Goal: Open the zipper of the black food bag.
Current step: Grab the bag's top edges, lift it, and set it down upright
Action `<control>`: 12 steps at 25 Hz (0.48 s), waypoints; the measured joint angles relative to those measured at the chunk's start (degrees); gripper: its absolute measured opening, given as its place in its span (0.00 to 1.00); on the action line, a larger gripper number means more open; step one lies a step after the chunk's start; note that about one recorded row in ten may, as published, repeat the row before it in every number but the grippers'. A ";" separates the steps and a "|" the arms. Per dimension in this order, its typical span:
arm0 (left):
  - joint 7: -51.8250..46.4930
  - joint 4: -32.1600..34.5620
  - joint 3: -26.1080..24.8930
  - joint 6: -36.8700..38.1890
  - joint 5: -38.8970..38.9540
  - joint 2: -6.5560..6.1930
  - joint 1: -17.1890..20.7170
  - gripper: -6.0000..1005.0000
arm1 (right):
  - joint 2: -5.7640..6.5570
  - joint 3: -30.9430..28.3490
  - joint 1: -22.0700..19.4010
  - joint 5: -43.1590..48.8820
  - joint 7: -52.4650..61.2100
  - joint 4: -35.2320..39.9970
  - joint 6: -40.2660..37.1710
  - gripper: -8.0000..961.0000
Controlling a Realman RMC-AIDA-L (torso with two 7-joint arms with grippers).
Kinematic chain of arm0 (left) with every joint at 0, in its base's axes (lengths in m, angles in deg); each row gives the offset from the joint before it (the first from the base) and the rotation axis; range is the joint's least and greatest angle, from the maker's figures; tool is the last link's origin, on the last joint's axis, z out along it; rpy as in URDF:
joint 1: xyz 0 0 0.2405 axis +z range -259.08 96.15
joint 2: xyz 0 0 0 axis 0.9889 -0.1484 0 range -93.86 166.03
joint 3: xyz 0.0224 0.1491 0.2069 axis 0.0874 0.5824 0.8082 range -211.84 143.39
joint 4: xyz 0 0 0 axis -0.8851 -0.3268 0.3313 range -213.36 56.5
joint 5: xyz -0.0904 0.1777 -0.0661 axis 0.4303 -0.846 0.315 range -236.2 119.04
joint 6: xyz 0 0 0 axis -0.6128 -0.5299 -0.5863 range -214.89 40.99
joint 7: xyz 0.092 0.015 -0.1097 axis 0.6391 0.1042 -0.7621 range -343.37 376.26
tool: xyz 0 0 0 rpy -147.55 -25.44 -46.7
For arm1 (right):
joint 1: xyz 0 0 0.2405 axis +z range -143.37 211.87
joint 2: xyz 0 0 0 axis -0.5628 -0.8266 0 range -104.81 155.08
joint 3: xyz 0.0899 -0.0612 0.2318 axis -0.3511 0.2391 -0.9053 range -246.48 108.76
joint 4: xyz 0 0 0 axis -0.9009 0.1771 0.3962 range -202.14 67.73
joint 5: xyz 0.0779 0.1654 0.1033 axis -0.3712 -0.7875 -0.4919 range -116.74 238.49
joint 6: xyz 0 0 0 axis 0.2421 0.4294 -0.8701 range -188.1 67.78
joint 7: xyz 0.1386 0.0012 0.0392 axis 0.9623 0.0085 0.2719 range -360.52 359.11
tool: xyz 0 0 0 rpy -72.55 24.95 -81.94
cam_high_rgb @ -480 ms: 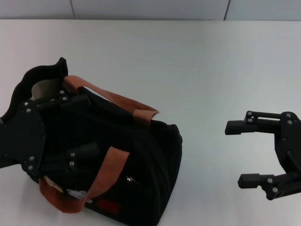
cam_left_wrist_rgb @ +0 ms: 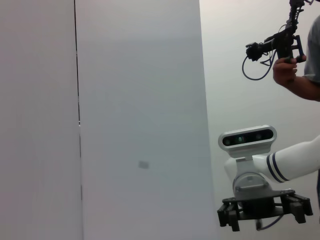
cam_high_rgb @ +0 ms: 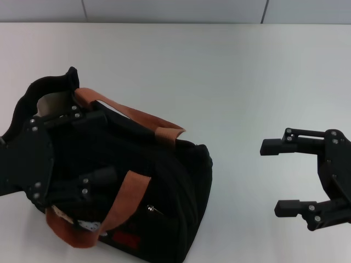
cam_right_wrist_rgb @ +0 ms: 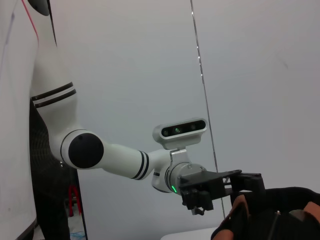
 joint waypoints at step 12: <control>3.39 -2.17 -11.32 0.18 2.21 -2.46 9.05 0.81 | 0.13 -0.73 -0.38 -0.03 -0.06 -0.67 0.01 0.87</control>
